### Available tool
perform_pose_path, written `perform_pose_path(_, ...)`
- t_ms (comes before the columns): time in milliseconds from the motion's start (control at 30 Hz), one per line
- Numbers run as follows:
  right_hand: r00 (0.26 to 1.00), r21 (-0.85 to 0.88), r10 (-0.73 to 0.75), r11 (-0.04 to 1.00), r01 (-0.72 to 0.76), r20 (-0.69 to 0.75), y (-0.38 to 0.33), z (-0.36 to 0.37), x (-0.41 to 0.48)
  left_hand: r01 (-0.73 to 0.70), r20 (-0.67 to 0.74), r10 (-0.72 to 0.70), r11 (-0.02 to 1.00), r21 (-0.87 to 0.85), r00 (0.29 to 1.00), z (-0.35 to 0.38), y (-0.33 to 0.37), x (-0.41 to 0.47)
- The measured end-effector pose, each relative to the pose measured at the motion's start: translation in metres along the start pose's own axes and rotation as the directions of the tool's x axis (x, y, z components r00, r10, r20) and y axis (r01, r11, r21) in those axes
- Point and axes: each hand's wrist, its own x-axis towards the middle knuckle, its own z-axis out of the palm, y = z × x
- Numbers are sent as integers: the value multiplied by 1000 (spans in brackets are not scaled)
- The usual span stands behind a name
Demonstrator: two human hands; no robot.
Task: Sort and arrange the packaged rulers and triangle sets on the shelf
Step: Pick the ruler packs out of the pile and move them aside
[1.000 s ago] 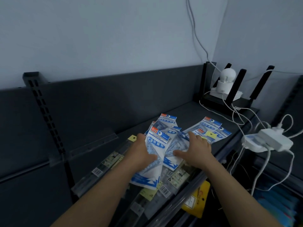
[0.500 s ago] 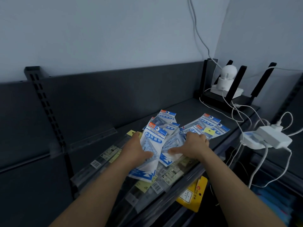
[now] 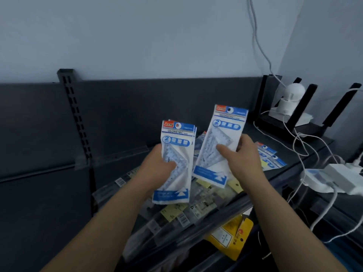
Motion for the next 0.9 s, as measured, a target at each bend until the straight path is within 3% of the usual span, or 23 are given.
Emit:
perform_pose_path(100,989,51,-4,999,-3,145,-14,26,-9,46,-68,-53,994,-103,996,-24,-4,-21)
perform_pose_path(300,922,98,-41,995,3,385,-34,106,-45,104,-305,-143,985,-141,942,-92,-32,-70)
perform_pose_path(500,773,138,-72,990,-20,631,-71,193,-94,194,-449,-299,944,-266,842,-173,-64,-123)
perform_pose_path(700,612,171,-85,982,-83,787,-114,274,-160,255,-657,-281,957,-138,700,-256,-80,-185)
perform_pose_path(900,535,182,-123,982,-58,836,-145,338,-214,341,-754,-214,940,14,621,-327,-92,-231)
